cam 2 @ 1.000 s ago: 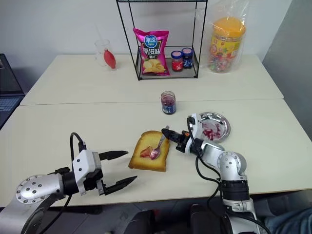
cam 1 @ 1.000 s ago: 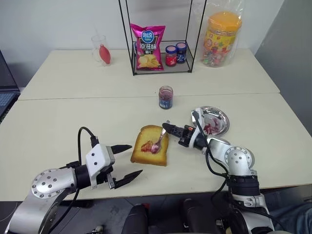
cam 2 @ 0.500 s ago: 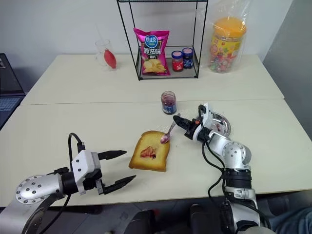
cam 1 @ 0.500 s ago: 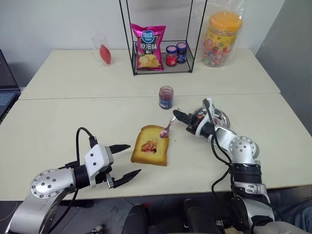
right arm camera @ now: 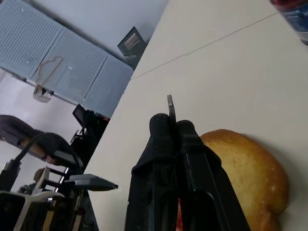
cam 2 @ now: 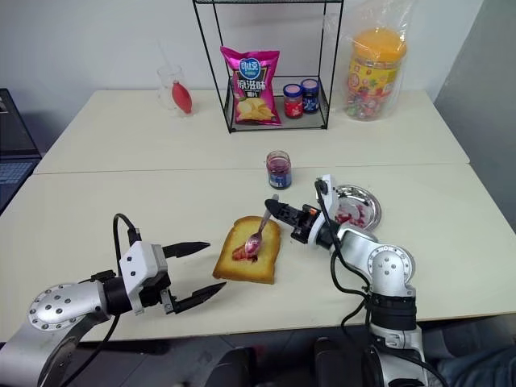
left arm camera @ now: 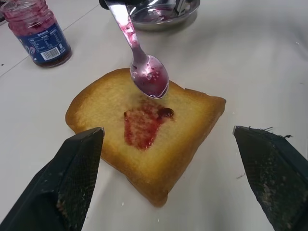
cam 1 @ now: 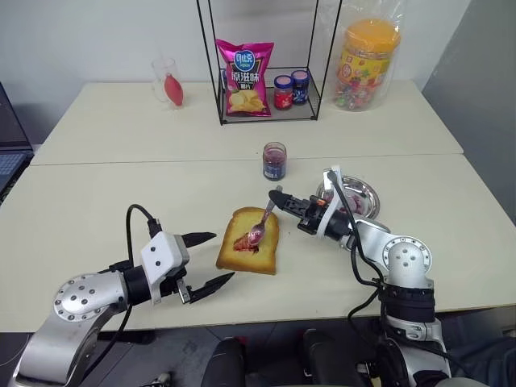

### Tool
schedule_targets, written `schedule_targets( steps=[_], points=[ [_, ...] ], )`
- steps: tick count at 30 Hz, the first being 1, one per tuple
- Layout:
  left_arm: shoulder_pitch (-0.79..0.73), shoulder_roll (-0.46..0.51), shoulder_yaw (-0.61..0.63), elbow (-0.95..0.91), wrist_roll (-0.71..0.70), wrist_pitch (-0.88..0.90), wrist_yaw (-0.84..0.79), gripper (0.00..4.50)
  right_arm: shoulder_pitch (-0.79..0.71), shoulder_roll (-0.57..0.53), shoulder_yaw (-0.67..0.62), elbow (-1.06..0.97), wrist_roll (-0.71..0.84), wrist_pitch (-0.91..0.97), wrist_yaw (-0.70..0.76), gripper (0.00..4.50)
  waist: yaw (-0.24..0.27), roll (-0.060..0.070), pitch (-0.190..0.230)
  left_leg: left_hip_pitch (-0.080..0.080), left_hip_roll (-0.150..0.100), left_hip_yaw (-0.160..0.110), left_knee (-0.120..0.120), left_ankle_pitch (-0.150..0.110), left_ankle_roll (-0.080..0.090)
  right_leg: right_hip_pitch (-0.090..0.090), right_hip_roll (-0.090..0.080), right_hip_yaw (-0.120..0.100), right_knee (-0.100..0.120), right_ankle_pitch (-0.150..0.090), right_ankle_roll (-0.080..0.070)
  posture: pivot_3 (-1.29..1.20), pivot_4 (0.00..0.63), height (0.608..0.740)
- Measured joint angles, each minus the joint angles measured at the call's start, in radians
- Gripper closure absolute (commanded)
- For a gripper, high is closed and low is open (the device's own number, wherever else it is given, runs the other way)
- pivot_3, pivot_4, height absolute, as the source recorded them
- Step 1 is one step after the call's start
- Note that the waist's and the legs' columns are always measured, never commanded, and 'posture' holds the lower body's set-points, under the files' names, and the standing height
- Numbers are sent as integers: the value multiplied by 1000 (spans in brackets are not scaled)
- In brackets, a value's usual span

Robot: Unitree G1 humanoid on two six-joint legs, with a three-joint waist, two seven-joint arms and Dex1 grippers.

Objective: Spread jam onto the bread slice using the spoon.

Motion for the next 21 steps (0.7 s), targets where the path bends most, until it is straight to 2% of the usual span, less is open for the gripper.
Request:
schedule_targets(
  steps=[4,11,17,21],
  points=[
    [-50,15,0,-14,-54,65,-7,0,0,-32,2,-59,0,-21,0,4479,1,0,0,0,0,0,0,0,0,0,0,-1,0,0,0,0,150,740],
    [-309,122,-83,-62,-142,201,-80,0,-7,-225,-60,-190,-33,-89,8,4479,7,-1,-1,0,-1,1,1,0,0,2,0,1,-2,0,1,0,150,740],
    [-561,12,-208,10,-133,241,-43,0,17,-267,-167,-177,-87,-204,-20,4479,6,-1,-1,1,-1,0,1,0,0,2,0,0,-1,0,1,0,150,740],
    [-628,-14,-298,66,-86,255,-33,0,37,-241,-250,-109,-116,-298,-67,4479,3,-1,-1,1,-1,0,1,0,0,2,0,1,0,0,1,0,150,740]
  ],
)
